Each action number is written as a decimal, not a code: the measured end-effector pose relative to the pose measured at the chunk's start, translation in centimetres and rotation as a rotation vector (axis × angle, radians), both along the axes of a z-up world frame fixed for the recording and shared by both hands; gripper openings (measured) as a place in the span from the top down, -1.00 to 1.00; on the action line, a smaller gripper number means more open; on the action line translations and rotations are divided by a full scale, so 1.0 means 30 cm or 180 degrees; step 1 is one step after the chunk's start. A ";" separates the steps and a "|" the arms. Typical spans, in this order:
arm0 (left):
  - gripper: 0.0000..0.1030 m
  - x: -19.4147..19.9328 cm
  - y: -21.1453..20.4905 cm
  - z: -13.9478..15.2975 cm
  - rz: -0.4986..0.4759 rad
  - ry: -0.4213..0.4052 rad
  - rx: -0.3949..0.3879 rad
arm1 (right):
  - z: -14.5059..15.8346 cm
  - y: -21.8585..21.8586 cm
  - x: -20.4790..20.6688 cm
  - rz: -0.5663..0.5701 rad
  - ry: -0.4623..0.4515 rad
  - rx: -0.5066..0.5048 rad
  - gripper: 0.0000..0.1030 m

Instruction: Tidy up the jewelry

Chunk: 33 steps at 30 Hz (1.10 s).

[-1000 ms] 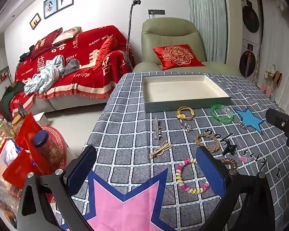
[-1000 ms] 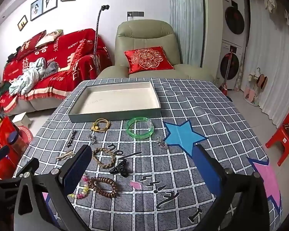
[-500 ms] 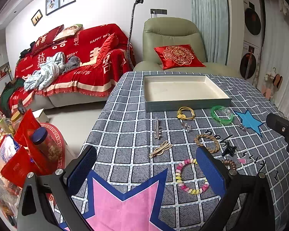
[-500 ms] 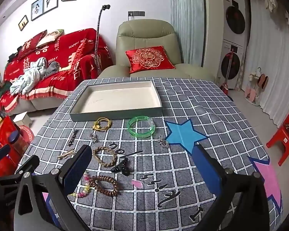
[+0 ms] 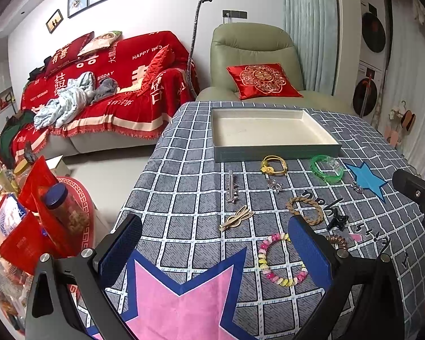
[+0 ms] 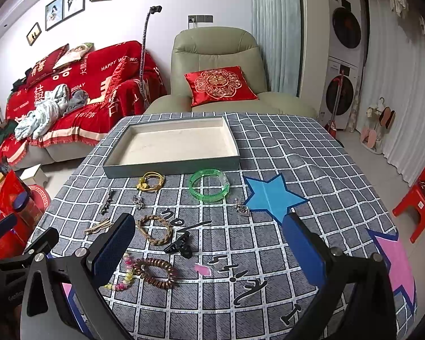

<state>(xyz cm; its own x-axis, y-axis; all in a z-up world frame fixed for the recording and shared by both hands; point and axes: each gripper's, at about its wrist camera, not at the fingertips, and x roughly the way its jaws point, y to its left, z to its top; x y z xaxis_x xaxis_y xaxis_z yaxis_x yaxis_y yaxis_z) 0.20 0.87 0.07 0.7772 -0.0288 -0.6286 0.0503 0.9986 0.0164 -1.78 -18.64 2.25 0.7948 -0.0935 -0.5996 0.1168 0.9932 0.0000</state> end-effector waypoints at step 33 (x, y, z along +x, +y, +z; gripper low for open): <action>-1.00 0.006 0.004 0.026 0.0011 -0.0026 -0.0040 | -0.007 0.012 -0.005 -0.0001 0.0003 0.0046 -1.00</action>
